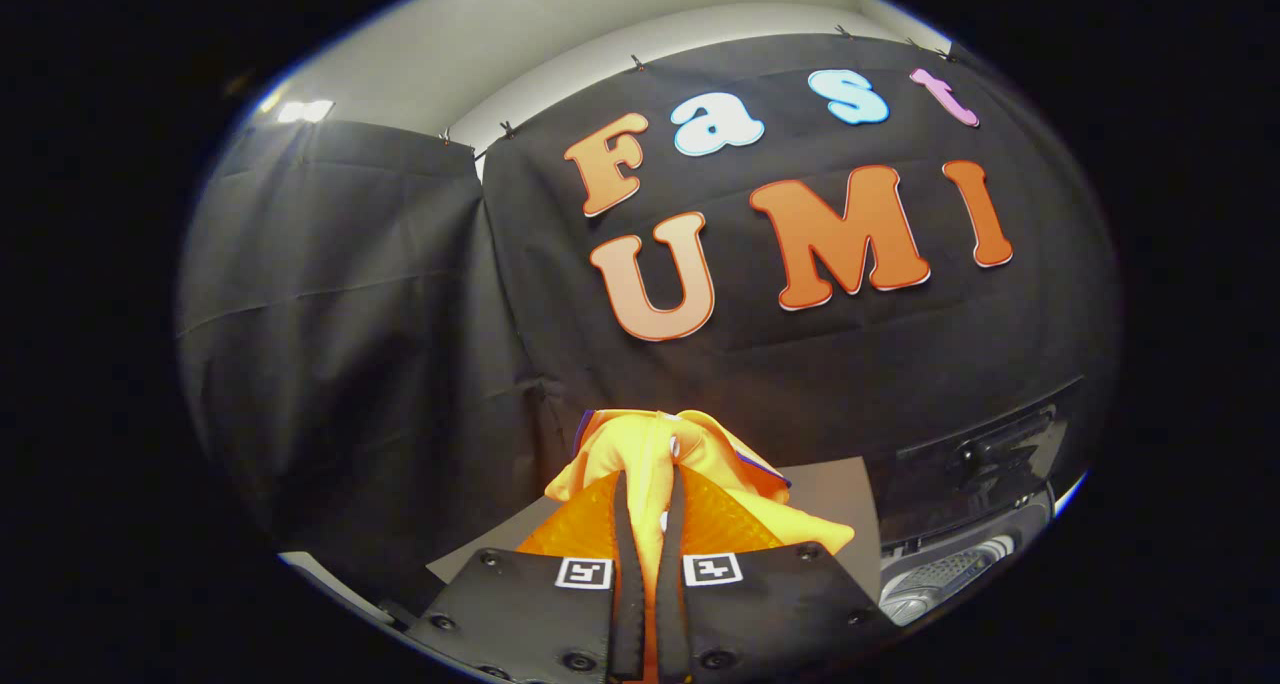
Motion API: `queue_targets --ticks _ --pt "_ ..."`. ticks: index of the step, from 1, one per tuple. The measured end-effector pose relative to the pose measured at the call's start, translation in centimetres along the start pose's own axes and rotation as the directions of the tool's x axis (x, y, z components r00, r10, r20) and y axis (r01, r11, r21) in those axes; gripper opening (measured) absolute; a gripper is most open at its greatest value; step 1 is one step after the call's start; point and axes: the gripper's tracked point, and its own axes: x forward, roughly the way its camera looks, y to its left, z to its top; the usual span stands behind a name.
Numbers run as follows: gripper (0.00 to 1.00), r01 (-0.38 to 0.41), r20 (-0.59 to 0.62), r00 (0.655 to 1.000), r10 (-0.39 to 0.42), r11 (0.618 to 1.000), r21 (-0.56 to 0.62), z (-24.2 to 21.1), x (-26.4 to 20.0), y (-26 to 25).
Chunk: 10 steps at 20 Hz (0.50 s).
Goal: Put the clothes into the washing machine and then close the washing machine lid.
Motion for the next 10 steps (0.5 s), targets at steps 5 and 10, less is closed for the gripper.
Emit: queue_targets --ticks 5,10 --pt "0.12 0.044 0.065 0.997 -0.039 0.997 -0.069 4.8 -3.3 -4.4" --pt "0.12 0.103 0.119 0.988 -0.095 0.993 -0.065 8.7 -6.7 -11.0"
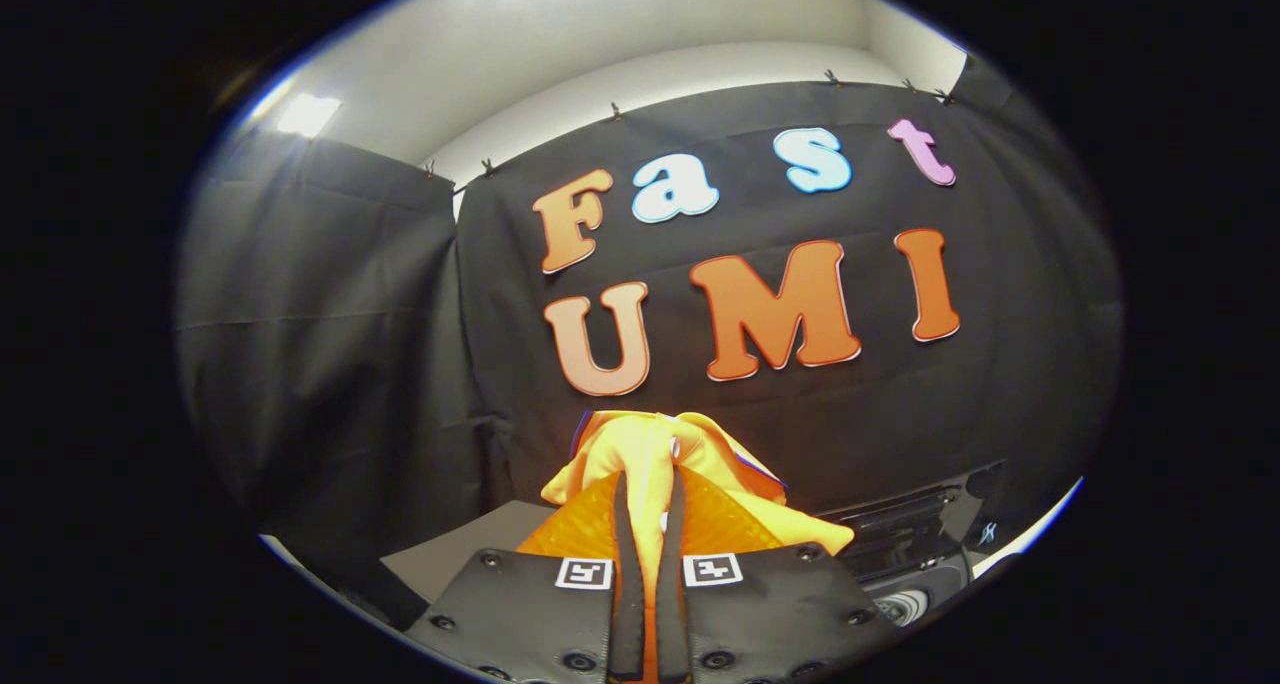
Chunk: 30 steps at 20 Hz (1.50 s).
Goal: Put the clothes into the washing machine and then close the washing machine lid.
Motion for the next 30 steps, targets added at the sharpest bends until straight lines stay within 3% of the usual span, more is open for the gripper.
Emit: queue_targets --ticks 7,16,23,30 --pt "0.12 0.105 0.012 0.994 -0.105 0.994 0.003 0.8 -2.2 -11.9" --pt "0.12 0.169 -0.067 0.983 -0.17 0.986 -0.016 -3.6 -3.9 -23.5" --pt "0.12 0.157 -0.197 0.97 -0.144 0.986 0.055 -12.3 -2.9 -27.7" --pt "0.12 0.201 -0.362 0.915 -0.179 0.979 0.022 -23.4 -1.8 -29.5"
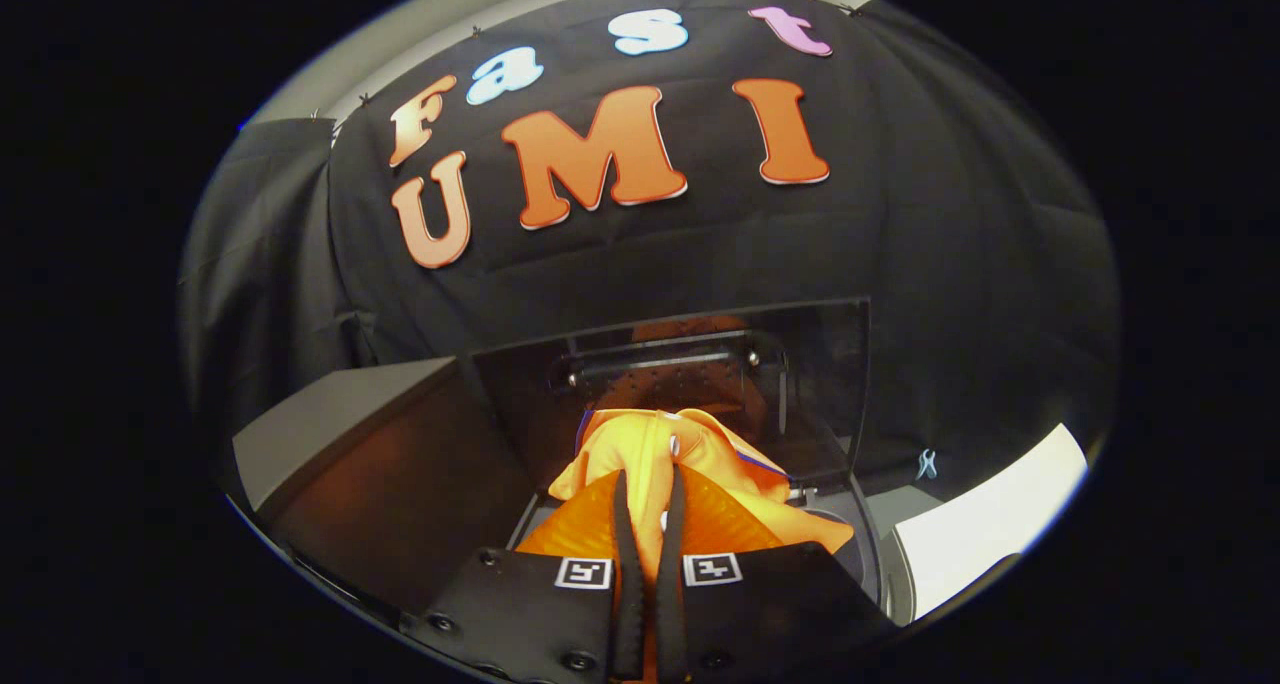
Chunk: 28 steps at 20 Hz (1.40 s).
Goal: Put the clothes into the washing machine and then close the washing machine lid.
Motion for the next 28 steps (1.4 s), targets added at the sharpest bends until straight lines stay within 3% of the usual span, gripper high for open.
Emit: queue_targets --ticks 10,15,19,22,28 --pt "0.13 0.049 -0.229 0.972 -0.059 0.998 -0.048 -12.0 7.9 -1.1" --pt "0.13 0.085 -0.384 0.92 -0.076 0.996 0.007 -17.2 10.3 -1.7" --pt "0.13 0.139 -0.506 0.856 -0.102 0.99 0.035 -20.3 11.1 -2.4" --pt "0.13 0.186 -0.556 0.823 -0.117 0.98 0.068 -21.9 11.5 -3.0" --pt "0.13 0.2 -0.619 0.772 -0.144 0.979 0.022 -23.5 11.9 -3.7"
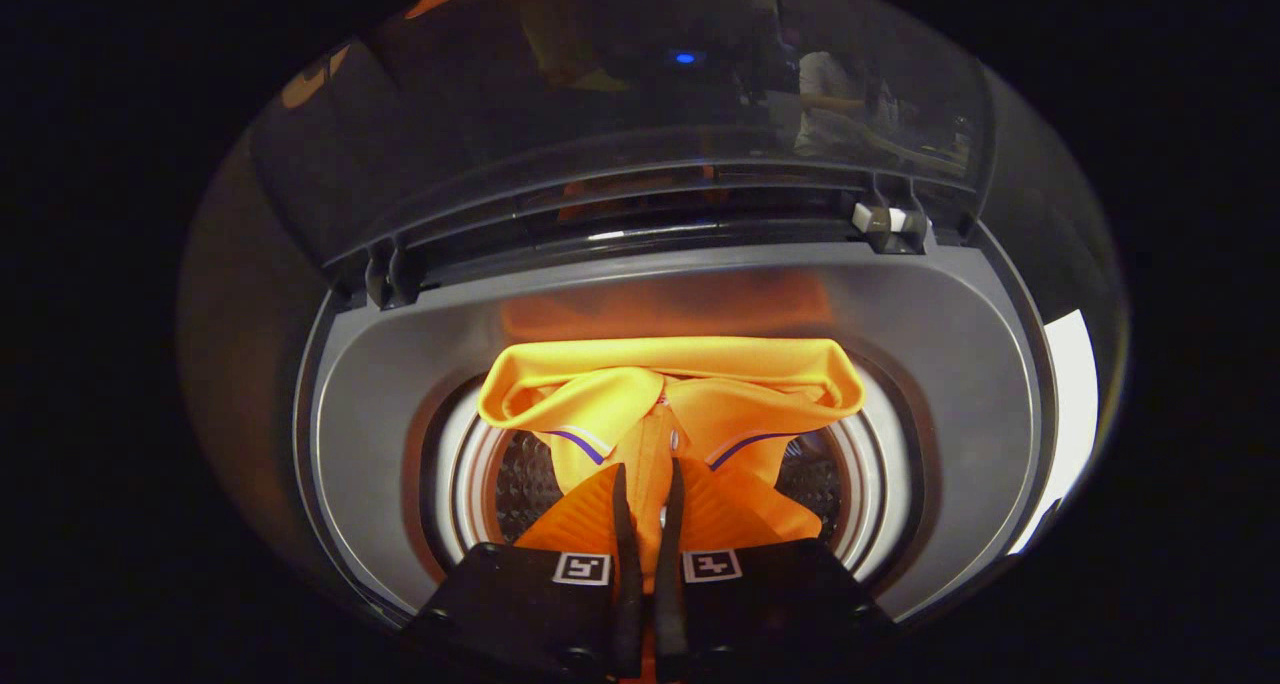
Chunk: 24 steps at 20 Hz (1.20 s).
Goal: Put the clothes into the washing machine and then close the washing machine lid.
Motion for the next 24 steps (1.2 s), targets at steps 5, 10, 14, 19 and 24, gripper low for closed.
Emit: queue_targets --ticks 5,10,14,19,24 --pt "0.13 0.021 -0.024 0.999 -0.021 1.0 -0.021 -0.1 0.7 -0.2" --pt "0.2 0.031 -0.048 0.998 -0.032 0.999 -0.028 -0.2 1.0 -0.3" --pt "0.59 0.055 -0.027 0.998 -0.056 0.998 -0.026 0.2 0.8 -0.8" --pt "1.0 0.051 -0.047 0.998 -0.051 0.999 -0.006 -0.9 0.7 -0.9" --pt "1.0 0.038 -0.031 0.999 -0.038 0.999 -0.007 -1.1 -0.1 -0.6"
